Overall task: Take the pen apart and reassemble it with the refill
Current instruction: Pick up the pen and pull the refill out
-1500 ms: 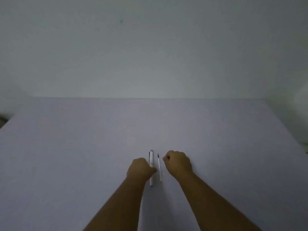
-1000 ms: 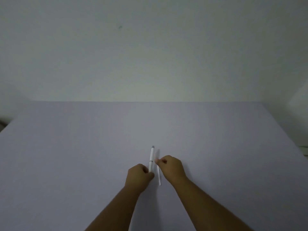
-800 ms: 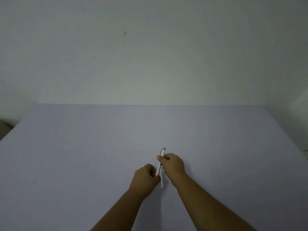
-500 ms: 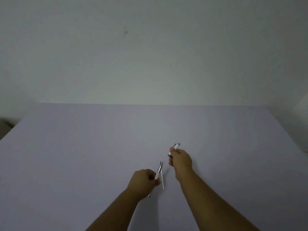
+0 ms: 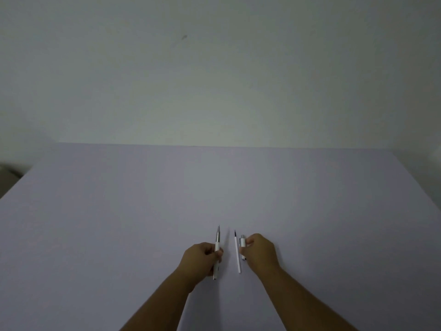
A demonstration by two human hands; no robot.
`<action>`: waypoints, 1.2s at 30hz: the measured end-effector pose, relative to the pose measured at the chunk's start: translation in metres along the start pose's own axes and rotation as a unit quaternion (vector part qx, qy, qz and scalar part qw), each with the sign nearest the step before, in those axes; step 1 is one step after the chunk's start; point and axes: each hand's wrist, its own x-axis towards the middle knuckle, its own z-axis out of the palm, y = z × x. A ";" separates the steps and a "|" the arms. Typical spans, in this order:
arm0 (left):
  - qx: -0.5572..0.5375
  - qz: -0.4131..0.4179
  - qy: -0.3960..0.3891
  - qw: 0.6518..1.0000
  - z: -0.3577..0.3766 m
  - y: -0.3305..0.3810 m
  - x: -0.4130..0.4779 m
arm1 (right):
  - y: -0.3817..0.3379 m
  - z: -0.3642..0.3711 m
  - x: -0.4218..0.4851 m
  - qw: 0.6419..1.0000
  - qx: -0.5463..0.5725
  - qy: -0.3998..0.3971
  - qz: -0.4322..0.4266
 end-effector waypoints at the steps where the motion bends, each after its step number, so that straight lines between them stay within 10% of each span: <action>1: 0.002 0.003 -0.001 1.000 0.000 0.000 0.000 | 0.000 0.001 0.000 1.000 0.002 0.004 0.003; 11: 0.055 0.039 -0.002 0.998 -0.001 0.004 -0.005 | -0.011 -0.005 -0.007 0.997 0.065 0.030 -0.008; 18: 0.175 0.132 0.008 0.976 0.001 0.022 -0.018 | -0.045 -0.020 -0.029 0.980 0.158 -0.088 -0.077; 27: 0.029 0.102 -0.123 0.987 -0.024 0.042 -0.042 | -0.052 -0.051 -0.044 0.931 0.279 -0.199 -0.125; 36: 0.150 0.174 -0.044 0.972 -0.025 0.052 -0.059 | -0.062 -0.073 -0.049 0.932 0.262 -0.209 -0.136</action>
